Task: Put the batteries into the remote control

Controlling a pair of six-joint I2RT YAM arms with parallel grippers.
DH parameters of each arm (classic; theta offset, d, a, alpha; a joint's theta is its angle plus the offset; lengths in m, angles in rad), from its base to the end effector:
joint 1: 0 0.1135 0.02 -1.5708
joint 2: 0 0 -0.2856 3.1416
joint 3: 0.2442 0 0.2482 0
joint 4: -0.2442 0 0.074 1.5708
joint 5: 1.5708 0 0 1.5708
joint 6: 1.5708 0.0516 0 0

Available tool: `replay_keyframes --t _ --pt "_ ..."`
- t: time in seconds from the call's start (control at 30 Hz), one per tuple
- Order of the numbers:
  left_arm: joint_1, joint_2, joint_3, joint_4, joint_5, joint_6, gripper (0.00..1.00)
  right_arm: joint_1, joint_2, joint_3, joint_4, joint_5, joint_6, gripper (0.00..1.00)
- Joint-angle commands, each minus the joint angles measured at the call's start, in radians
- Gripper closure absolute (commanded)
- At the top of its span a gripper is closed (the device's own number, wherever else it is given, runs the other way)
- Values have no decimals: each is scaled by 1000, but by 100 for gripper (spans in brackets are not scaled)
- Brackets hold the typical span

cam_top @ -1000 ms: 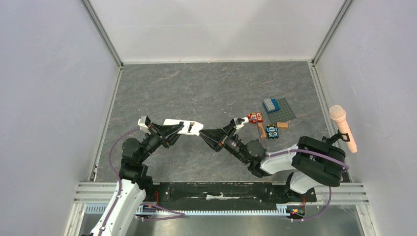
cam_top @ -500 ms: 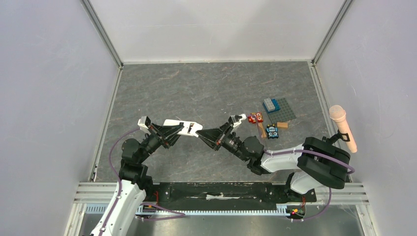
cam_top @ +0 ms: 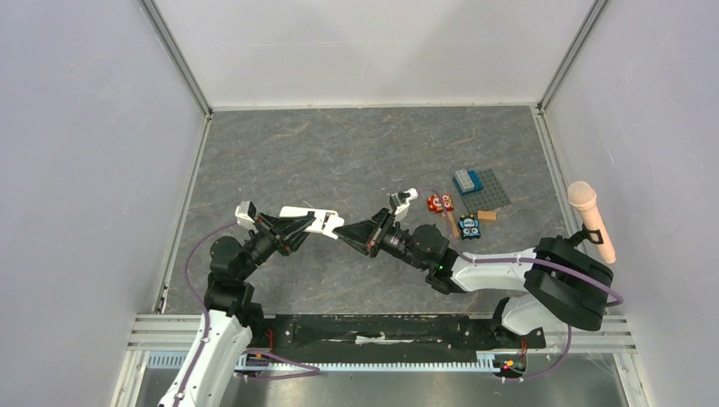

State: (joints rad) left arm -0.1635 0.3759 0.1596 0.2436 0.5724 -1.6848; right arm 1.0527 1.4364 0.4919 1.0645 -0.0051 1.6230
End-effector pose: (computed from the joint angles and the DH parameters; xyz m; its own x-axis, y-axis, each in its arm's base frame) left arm 0.1136 -0.0471 0.2285 -0.6698 -0.7359 0.0990 -0.0496 -0.0887 -0.9948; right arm 0.1465 0.2575 0.2516 -0.8732 0.4847 0.0512 -0.0137 -0.1295 0.9915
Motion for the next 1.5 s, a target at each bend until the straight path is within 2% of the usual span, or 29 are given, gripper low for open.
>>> replay_keyframes --t 0.0,0.3,0.63,0.87,1.27,1.47 --pt "-14 7 59 11 113 112 98 -3 -19 70 -170 -86 -98 97" --pt "-14 3 112 -84 158 267 98 -37 -80 66 -248 -85 -195 98" --pt "-14 13 158 -151 207 384 98 -53 -117 8 -197 -56 -175 97" --pt "-14 15 161 -149 216 395 98 -53 -115 -29 -75 -35 -112 96" --pt "-14 17 168 -113 194 387 98 -39 -53 2 -8 -120 -31 96" --pt "-15 26 180 -113 183 408 98 -27 -39 12 -10 -114 -35 96"
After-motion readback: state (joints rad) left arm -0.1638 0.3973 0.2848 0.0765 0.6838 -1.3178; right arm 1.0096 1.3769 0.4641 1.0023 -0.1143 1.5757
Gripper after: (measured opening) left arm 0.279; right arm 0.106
